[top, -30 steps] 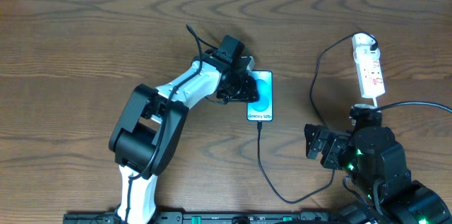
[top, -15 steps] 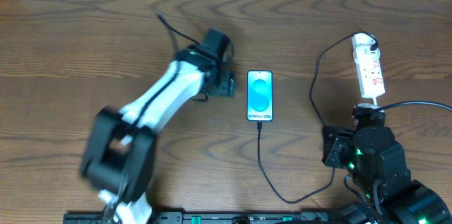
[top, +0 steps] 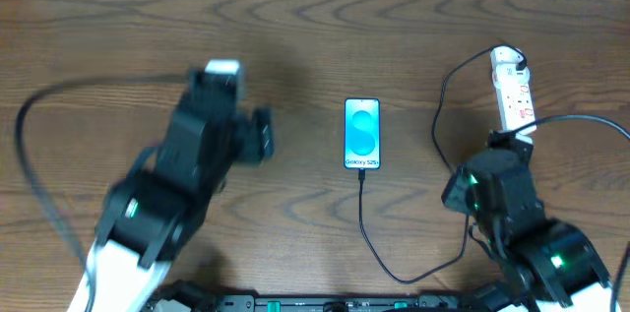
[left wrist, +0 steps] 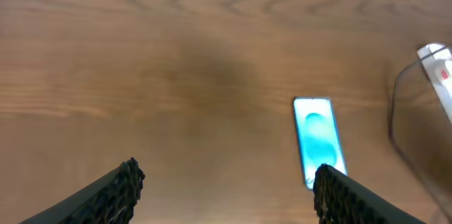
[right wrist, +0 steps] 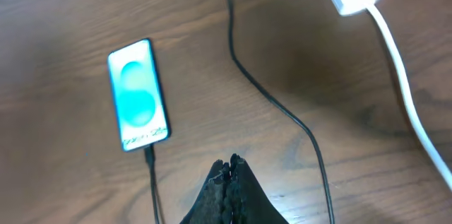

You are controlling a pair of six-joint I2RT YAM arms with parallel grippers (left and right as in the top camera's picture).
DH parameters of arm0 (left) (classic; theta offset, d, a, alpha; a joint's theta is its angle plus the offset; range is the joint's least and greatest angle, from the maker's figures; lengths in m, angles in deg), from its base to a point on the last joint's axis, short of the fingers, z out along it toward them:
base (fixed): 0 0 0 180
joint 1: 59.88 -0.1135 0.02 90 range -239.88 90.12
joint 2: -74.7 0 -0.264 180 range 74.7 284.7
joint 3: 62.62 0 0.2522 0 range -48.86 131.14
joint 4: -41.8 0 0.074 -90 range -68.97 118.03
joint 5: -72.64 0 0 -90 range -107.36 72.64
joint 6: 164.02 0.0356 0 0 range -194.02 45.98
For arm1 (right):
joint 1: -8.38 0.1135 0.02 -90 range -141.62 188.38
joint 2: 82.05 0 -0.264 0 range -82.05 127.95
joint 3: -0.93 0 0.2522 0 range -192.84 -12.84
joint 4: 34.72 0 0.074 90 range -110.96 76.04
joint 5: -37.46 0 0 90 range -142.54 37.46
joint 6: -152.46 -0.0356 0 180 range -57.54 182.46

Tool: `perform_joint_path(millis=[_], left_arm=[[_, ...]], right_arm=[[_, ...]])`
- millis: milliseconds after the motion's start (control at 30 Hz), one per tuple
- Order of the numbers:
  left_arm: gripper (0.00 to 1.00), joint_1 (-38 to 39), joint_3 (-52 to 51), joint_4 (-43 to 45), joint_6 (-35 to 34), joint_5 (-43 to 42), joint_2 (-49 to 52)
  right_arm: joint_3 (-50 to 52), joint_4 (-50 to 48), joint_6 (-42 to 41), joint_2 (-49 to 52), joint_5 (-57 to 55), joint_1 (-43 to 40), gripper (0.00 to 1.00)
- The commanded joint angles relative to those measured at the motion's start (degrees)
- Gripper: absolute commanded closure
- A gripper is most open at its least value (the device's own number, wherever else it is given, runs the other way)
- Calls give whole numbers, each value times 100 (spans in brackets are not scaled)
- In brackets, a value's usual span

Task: Plug charger to phone and switch on socket
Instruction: 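Open the left gripper, release the phone and withdraw the left arm, then move the right gripper over the white power strip's switch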

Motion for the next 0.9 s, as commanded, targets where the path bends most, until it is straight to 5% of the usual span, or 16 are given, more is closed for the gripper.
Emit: perform_joint_path(millis=[0, 300, 567, 867], left_arm=[[20, 4, -765, -37, -28, 291, -966], [8, 4, -1252, -170, -94, 372, -2778], [8, 4, -1252, -542, -94, 367, -2835], [8, 4, -1252, -1215, -96, 367, -2835]], right_arm=[[2, -4, -612, 291, -258, -229, 99], [-522, 146, -221, 1513, 800, -1834, 99], [-2050, 638, 289, 3211, 861, -3368, 99], [-3403, 634, 304, 5056, 1307, -3936, 99]])
